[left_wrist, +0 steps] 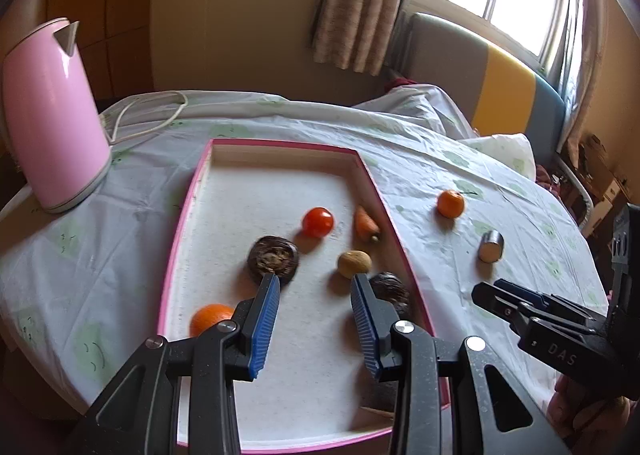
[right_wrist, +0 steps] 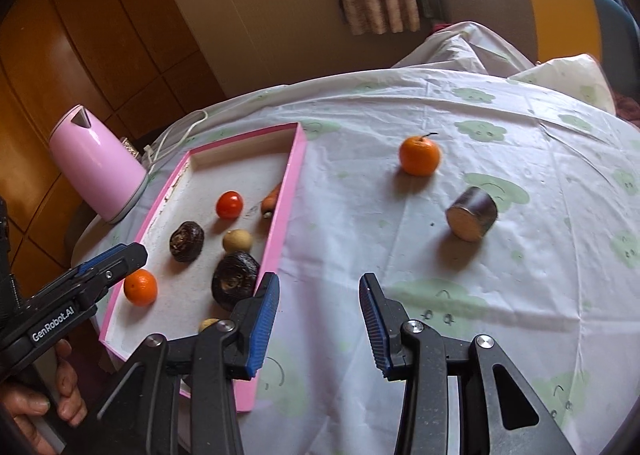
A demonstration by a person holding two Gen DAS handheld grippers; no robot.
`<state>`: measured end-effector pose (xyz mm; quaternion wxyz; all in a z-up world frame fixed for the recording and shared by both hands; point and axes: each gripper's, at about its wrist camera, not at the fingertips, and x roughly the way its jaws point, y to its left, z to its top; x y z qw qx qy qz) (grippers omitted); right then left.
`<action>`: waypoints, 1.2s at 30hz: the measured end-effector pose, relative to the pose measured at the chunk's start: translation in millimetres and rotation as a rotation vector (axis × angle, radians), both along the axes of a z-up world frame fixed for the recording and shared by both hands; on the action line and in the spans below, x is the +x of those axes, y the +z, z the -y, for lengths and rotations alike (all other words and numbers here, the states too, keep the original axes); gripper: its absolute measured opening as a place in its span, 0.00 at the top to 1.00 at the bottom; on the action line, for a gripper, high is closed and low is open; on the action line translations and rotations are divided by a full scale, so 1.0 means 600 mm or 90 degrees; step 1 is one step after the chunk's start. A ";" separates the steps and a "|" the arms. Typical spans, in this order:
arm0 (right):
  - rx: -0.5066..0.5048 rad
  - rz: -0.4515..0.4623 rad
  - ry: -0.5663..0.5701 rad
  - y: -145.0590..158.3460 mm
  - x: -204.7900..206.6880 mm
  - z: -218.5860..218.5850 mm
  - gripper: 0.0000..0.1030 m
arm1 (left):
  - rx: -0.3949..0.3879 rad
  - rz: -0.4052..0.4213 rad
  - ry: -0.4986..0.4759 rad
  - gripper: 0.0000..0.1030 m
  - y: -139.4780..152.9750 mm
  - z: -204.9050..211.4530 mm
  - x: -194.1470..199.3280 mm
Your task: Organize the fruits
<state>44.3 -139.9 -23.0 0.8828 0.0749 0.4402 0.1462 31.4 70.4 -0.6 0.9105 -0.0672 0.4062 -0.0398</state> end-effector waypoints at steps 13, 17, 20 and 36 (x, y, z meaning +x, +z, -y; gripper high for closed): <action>-0.001 0.001 -0.057 -0.008 -0.006 0.058 0.51 | 0.018 -0.011 -0.069 0.64 -0.007 0.070 0.001; 0.001 -0.003 -0.081 -0.011 -0.004 0.081 0.51 | 0.019 -0.016 -0.078 0.64 -0.010 0.081 0.004; 0.003 -0.008 -0.099 -0.014 -0.004 0.097 0.51 | 0.022 -0.018 -0.086 0.64 -0.012 0.090 0.005; -0.033 0.003 -0.140 -0.018 0.049 0.131 0.38 | 0.013 -0.020 -0.137 0.64 -0.020 0.127 0.006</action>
